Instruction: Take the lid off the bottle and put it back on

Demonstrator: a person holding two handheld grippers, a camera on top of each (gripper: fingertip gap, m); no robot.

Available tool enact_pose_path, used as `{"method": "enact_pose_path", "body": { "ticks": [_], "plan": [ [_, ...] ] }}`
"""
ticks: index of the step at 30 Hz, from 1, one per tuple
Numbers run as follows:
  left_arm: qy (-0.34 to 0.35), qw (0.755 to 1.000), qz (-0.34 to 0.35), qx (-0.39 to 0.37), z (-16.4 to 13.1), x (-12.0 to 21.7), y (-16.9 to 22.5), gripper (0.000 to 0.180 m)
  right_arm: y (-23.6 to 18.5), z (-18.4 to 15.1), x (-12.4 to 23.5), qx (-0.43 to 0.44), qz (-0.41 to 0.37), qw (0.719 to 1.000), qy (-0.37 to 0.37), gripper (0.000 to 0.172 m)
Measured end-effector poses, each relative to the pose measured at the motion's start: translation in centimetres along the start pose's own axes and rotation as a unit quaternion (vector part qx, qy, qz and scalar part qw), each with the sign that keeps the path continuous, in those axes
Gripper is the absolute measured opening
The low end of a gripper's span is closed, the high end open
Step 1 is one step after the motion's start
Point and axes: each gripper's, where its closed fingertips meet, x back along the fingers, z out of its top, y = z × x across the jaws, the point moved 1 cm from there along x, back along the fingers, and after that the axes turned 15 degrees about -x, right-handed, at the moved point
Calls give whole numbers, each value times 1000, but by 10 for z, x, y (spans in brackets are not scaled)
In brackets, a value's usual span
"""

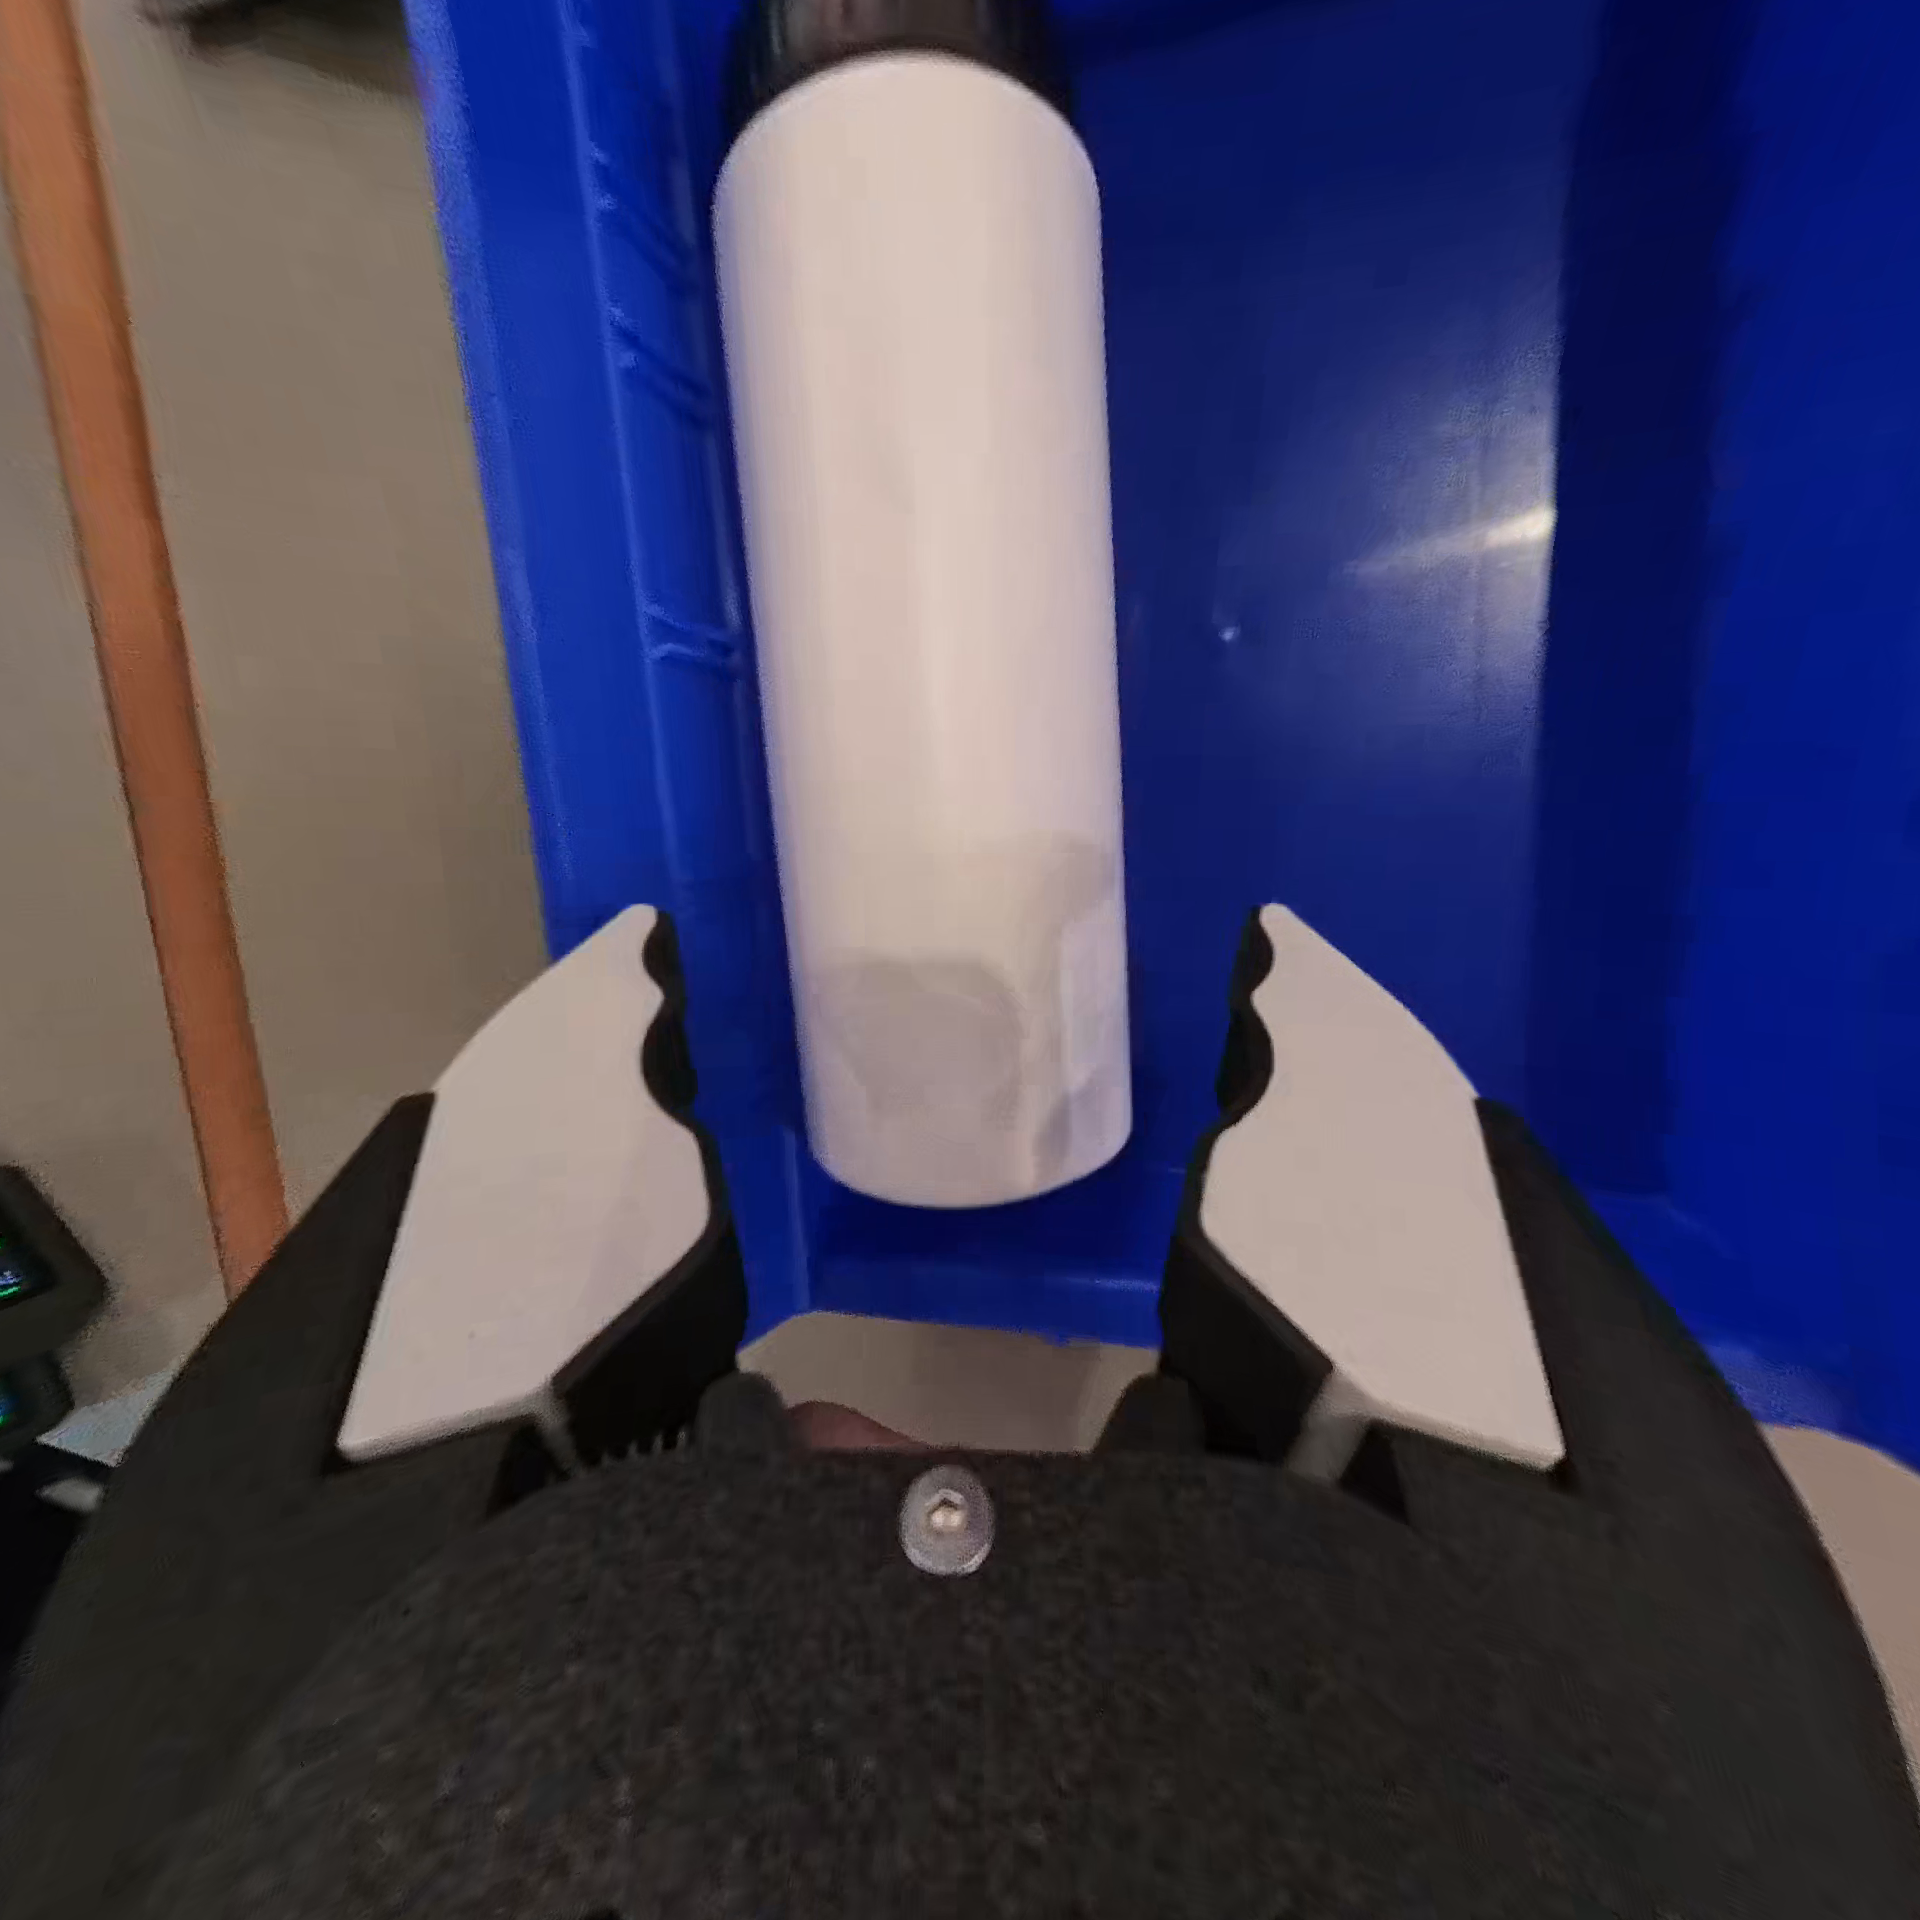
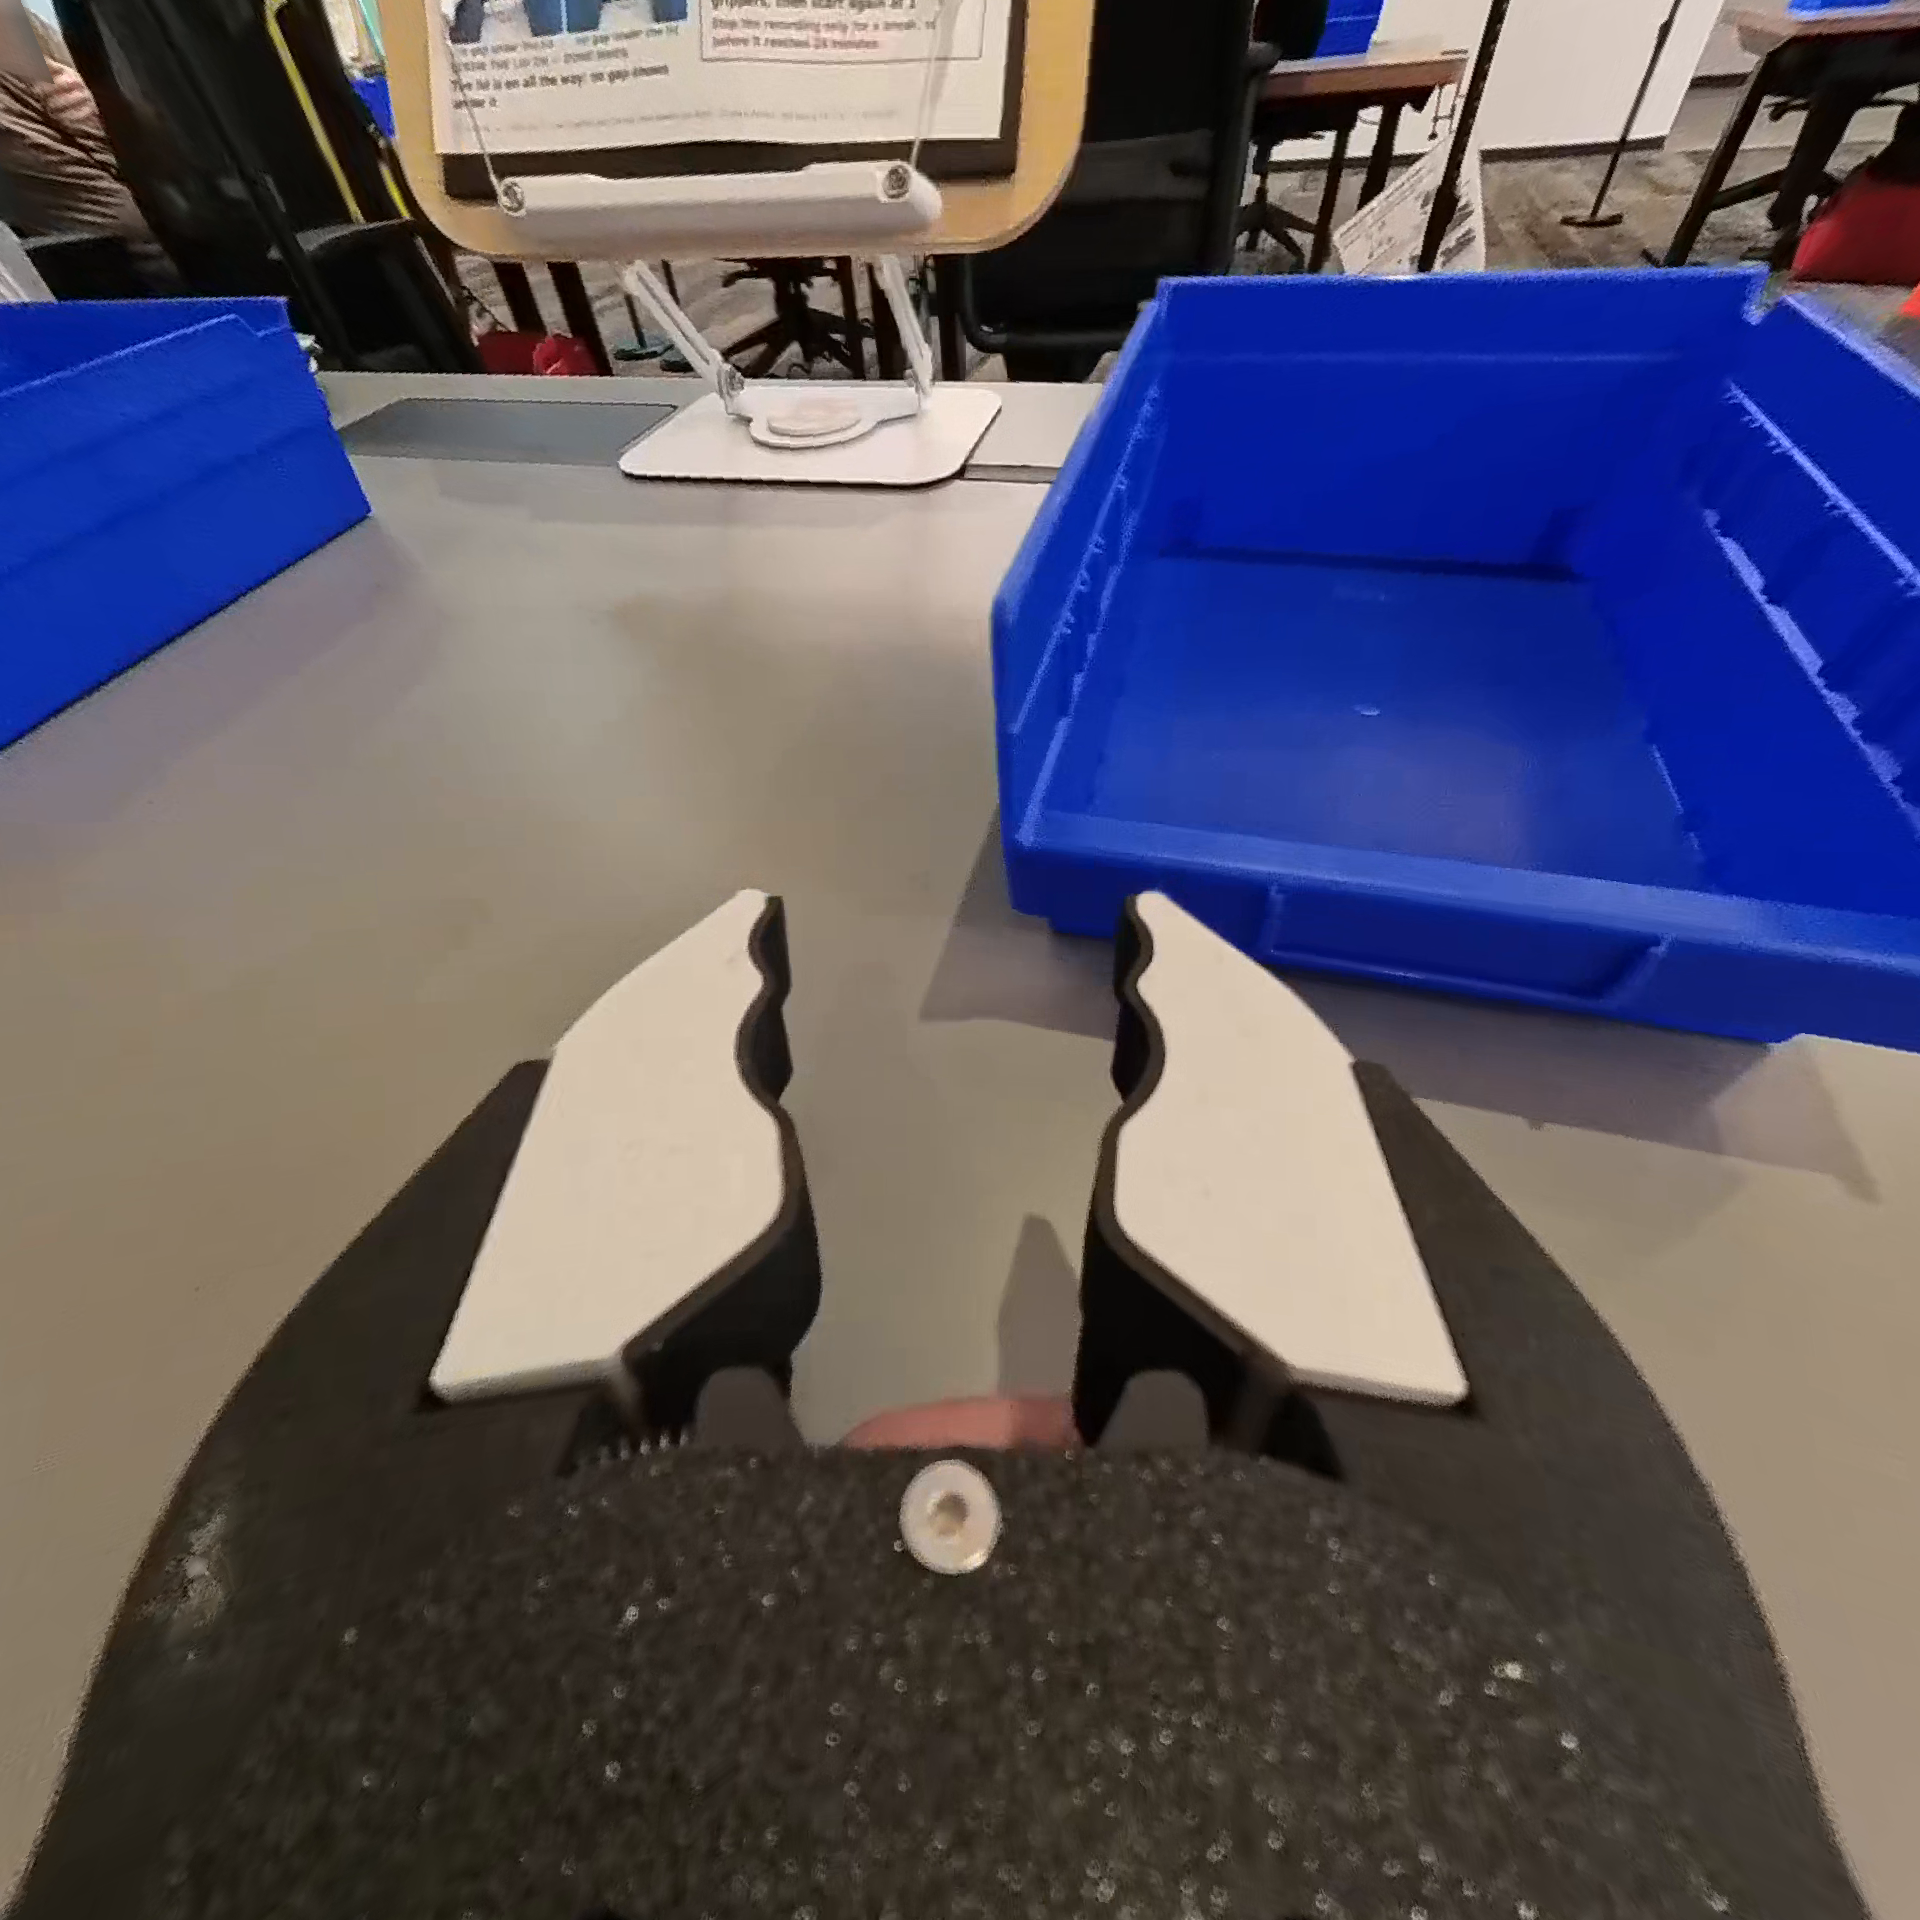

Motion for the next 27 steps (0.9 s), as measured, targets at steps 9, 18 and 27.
{"method": "enact_pose_path", "body": {
  "ticks": [9,18,27],
  "plan": [
    [24,997,-79,-2,21,-4,35,81,14,-4,-2,-52,3,999,-15,60],
    [29,974,-187,124,93,19,11,102,3,-10,-5,-20,5,999,-26,60],
    [-82,943,-185,265,74,-43,-12,100,9,-9,-4,-25,4,999,-28,60]
  ]
}}
